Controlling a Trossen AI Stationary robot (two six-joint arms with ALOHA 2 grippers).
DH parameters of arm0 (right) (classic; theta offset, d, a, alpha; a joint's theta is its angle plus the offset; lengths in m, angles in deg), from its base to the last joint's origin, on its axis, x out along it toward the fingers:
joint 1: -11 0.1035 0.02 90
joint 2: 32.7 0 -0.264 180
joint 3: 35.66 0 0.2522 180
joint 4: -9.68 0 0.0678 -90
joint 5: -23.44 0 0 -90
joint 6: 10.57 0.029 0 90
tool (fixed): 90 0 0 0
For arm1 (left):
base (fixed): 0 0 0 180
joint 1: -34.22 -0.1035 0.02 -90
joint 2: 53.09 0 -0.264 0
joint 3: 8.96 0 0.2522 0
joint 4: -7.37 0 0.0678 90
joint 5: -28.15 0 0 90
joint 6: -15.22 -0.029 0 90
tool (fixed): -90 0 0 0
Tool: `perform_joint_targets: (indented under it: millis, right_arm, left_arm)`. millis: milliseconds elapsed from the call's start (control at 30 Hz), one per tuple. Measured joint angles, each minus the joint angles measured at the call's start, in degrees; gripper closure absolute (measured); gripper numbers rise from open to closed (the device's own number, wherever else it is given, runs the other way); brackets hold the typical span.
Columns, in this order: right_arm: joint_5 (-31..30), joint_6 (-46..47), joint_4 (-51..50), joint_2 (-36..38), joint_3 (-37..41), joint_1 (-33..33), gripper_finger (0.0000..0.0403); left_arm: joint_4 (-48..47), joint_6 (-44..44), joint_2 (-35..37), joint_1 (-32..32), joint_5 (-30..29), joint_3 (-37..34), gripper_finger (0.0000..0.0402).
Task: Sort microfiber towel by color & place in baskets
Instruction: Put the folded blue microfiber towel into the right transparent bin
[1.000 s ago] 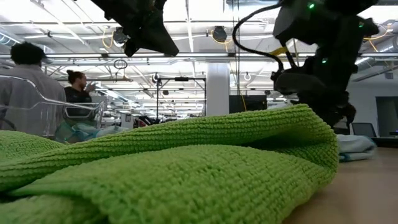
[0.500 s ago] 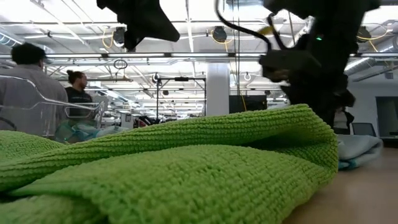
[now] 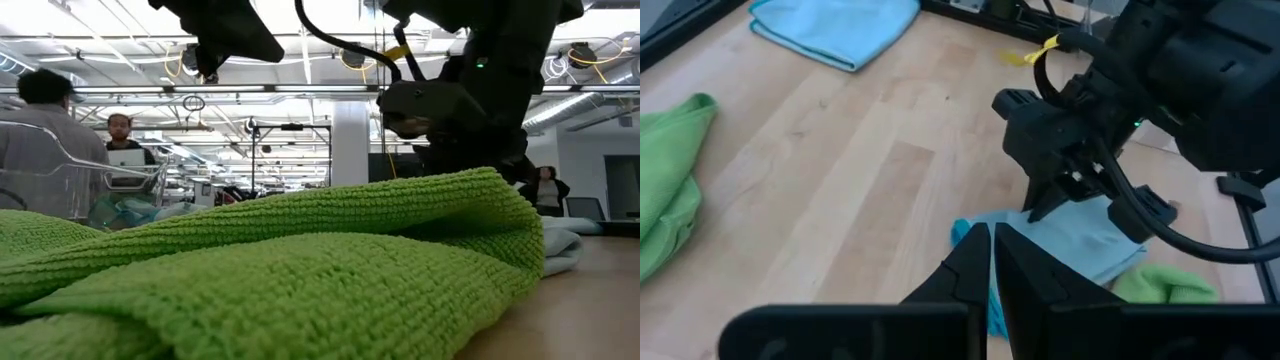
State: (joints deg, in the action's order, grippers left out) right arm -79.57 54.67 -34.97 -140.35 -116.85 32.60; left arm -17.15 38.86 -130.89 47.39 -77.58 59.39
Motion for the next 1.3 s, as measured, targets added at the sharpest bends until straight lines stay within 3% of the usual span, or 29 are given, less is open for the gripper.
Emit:
perform_joint_targets:
  millis: [167, 300, 467, 667, 867, 1033, 1300]
  right_arm:
    - [-1.72, -1.48, 5.01, 0.36, 2.20, 0.04, 0.0385]
    - [0.74, -2.46, 15.42, 0.57, 5.80, -0.07, 0.0377]
    - [2.62, -9.37, 26.67, 0.81, 11.84, 0.24, 0.0393]
    - [-1.39, -17.90, 26.58, 6.18, 19.76, 2.58, 0.0397]
    - [-4.99, -20.12, 25.93, 15.03, 27.21, 3.26, 0.0397]
    - [-7.67, -21.62, 25.69, 19.09, 29.58, 3.17, 0.0397]
    - [-7.67, -24.70, 30.45, 19.70, 30.72, 3.15, 0.0397]
  left_arm:
    - [0.66, 0.64, 0.02, 0.00, 0.02, 0.00, 0.0382]
    - [0.89, 0.83, 0.01, 0.00, 0.04, 0.00, 0.0382]
    - [1.57, 0.83, 0.02, 0.00, 0.07, 0.00, 0.0382]
    - [1.78, 0.83, 0.02, 0.00, 0.09, 0.00, 0.0382]
    - [2.06, 0.83, 0.00, 0.00, 0.15, 0.00, 0.0382]
    - [2.08, 0.83, 0.00, 0.00, 0.17, 0.00, 0.0382]
    - [2.10, 0.81, 0.02, 0.00, 0.17, 0.00, 0.0382]
